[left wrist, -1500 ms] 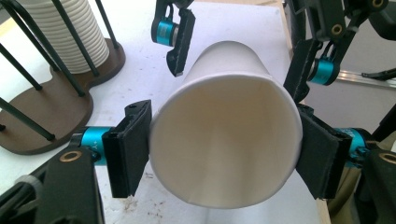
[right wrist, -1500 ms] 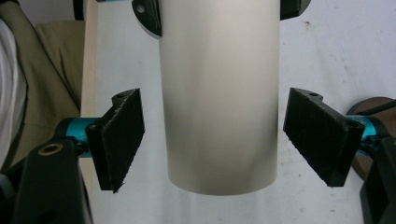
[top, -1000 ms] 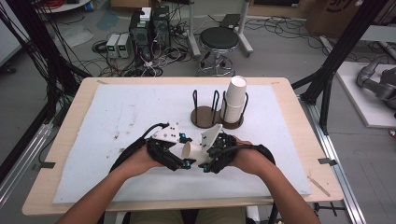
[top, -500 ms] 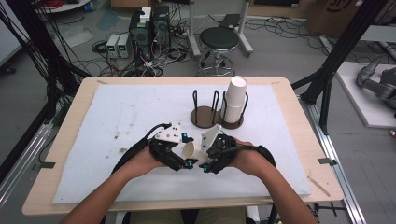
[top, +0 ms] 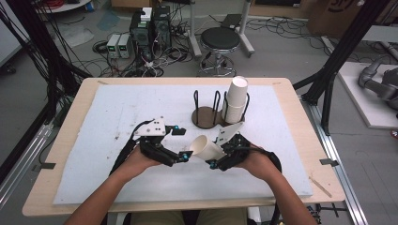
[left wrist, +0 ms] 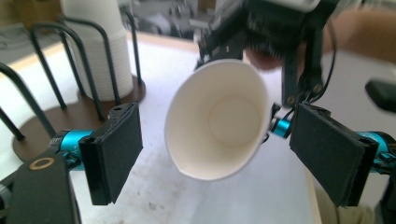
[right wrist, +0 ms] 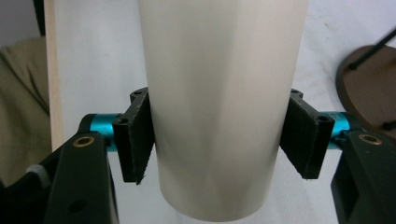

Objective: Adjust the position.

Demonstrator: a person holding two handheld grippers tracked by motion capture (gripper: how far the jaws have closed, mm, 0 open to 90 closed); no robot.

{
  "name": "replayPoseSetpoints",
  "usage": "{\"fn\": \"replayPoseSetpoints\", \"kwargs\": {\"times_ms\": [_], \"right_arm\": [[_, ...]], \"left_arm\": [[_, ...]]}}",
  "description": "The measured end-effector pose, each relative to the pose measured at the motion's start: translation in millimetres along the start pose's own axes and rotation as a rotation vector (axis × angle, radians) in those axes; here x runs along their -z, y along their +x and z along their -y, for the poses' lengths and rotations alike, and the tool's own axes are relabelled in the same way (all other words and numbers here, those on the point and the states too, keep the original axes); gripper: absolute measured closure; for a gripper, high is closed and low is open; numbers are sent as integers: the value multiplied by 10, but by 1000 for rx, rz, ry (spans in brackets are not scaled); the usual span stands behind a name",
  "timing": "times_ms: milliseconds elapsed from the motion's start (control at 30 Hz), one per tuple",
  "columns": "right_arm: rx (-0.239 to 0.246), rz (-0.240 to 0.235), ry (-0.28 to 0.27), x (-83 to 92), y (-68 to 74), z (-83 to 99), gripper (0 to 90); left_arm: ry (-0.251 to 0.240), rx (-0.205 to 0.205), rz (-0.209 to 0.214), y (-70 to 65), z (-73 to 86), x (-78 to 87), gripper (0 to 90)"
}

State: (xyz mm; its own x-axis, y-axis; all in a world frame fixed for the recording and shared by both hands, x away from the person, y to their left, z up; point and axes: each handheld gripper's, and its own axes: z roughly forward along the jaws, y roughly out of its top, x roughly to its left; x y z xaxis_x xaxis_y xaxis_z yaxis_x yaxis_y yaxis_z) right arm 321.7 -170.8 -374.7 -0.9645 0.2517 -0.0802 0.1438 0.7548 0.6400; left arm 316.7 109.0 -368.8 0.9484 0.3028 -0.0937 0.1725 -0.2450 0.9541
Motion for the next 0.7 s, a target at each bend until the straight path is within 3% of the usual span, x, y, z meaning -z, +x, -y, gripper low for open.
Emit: {"fn": "replayPoseSetpoints", "kwargs": {"times_ms": [133,267,400,467,533,700], "right_arm": [[-36,20,-48,20,-27,136,341],[-61,38,-78,32,-29,231,341],[-98,88,-165,89,-26,401,338],[-102,97,-178,102,-23,427,338],[-115,134,-238,158,-8,538,338],[-156,197,-337,262,-6,716,338]], "left_arm": [[-34,22,-50,27,47,80,170],[-69,46,-71,49,118,128,170],[-117,66,-100,70,236,189,170],[-125,70,-107,79,265,201,170],[-153,95,-135,104,350,251,171],[-170,129,-177,147,466,325,160]]}}
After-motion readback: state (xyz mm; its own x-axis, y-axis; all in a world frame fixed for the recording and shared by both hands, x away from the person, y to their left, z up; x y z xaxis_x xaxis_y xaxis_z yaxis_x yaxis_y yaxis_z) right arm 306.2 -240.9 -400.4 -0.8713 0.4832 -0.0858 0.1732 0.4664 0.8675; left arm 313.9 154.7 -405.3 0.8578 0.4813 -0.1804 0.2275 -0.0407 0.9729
